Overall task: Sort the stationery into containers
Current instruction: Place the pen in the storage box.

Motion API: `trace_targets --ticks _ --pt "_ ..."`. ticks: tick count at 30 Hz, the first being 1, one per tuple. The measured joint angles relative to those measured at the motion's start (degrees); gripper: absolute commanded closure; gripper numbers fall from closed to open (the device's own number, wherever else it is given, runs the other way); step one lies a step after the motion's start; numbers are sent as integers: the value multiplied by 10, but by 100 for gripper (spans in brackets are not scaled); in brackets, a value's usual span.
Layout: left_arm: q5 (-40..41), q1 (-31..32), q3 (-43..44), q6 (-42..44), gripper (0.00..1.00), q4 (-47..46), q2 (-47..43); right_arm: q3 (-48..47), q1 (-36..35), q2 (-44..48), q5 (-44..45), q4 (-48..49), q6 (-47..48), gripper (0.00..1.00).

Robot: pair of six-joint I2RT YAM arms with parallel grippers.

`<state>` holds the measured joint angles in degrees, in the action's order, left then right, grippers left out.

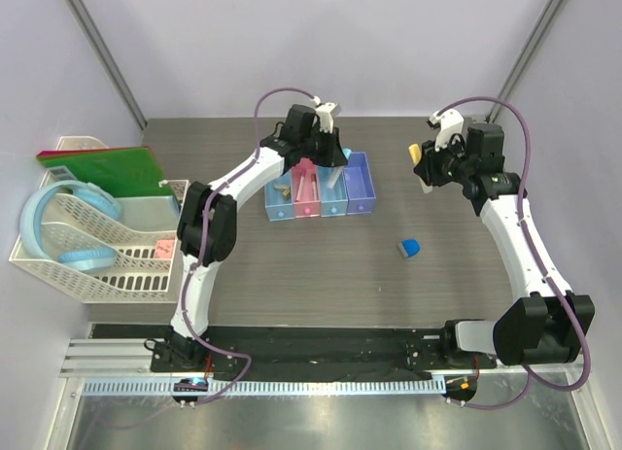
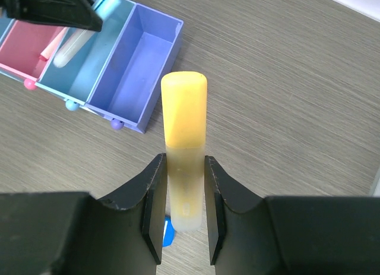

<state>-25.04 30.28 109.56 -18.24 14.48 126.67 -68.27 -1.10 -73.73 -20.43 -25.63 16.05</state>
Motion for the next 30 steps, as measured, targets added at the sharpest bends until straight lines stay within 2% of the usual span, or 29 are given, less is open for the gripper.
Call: trace_targets --ticks 7,10,12,14,18,19,22,27,30 --pt "28 -12 0 7 100 -10 16 3 0 12 -30 3 -4 77" --pt "31 -16 0 10 81 -10 23 3 -3 12 -50 2 -12 77" --pt "34 -18 -4 14 77 -10 28 3 -6 10 -64 3 -17 77" --pt "34 -20 -11 18 61 -10 31 0 -13 3 -77 1 -22 77" --pt "33 -25 -16 22 50 -8 35 -22 -37 -24 -94 0 -30 77" --pt "32 -27 -16 22 44 -8 35 -30 -47 -33 -97 -1 -31 77" --pt "24 -38 -16 17 36 -12 33 -54 -77 -65 -103 3 -34 77" --pt "9 -53 -23 17 30 -8 6 -95 -114 -139 -112 21 -47 78" --pt "4 -59 -50 29 18 -3 -50 -120 -127 -188 -117 37 -60 78"
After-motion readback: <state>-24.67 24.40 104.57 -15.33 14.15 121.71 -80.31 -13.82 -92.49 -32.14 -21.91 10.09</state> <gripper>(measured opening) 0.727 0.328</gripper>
